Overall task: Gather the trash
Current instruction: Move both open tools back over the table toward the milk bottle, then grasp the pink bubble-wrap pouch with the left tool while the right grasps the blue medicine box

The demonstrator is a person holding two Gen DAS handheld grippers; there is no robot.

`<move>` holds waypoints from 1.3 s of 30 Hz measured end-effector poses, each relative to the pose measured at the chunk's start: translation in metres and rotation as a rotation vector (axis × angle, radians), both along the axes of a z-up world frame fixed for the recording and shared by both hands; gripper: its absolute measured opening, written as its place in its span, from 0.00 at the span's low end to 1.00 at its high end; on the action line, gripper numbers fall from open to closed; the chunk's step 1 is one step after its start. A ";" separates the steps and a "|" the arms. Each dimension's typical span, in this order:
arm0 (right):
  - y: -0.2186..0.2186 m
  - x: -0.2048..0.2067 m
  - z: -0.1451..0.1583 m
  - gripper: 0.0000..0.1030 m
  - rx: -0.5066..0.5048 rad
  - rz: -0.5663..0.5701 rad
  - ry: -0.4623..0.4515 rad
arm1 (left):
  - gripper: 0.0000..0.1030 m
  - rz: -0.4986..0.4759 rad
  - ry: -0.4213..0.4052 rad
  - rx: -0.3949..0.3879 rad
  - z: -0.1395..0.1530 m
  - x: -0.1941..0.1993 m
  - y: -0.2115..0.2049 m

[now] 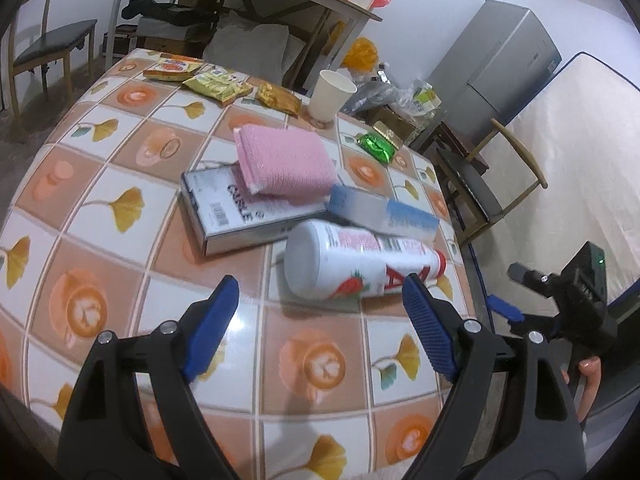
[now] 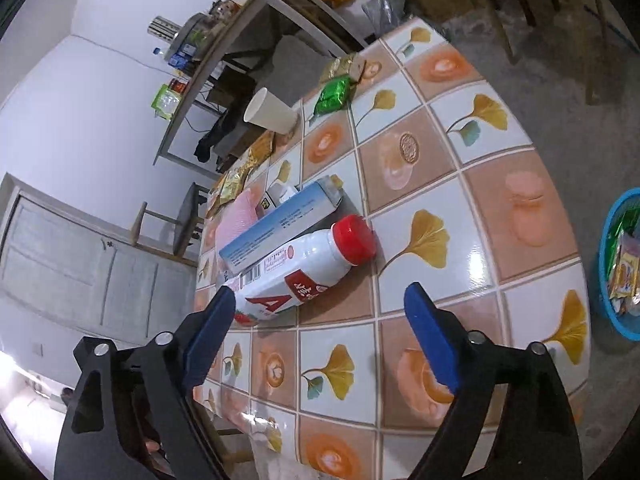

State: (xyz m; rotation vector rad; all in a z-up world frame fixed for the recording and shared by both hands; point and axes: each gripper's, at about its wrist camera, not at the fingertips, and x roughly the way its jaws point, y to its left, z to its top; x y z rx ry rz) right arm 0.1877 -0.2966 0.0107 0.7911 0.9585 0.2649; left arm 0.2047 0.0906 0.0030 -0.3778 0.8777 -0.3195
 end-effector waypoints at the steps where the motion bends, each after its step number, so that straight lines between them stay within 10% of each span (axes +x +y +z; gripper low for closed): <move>1: 0.001 0.003 -0.001 0.79 0.005 0.002 0.005 | 0.77 -0.011 -0.009 -0.005 0.002 0.005 -0.001; 12: -0.004 0.029 0.005 0.72 0.033 0.016 -0.018 | 0.77 -0.047 -0.077 0.014 0.023 0.059 0.007; 22: -0.011 0.086 -0.001 0.72 0.134 0.082 0.009 | 0.77 -0.002 0.145 -0.107 -0.011 0.149 0.039; 39: -0.002 0.162 -0.085 0.73 0.423 0.287 0.240 | 0.76 -0.067 0.229 -0.108 -0.061 0.193 0.029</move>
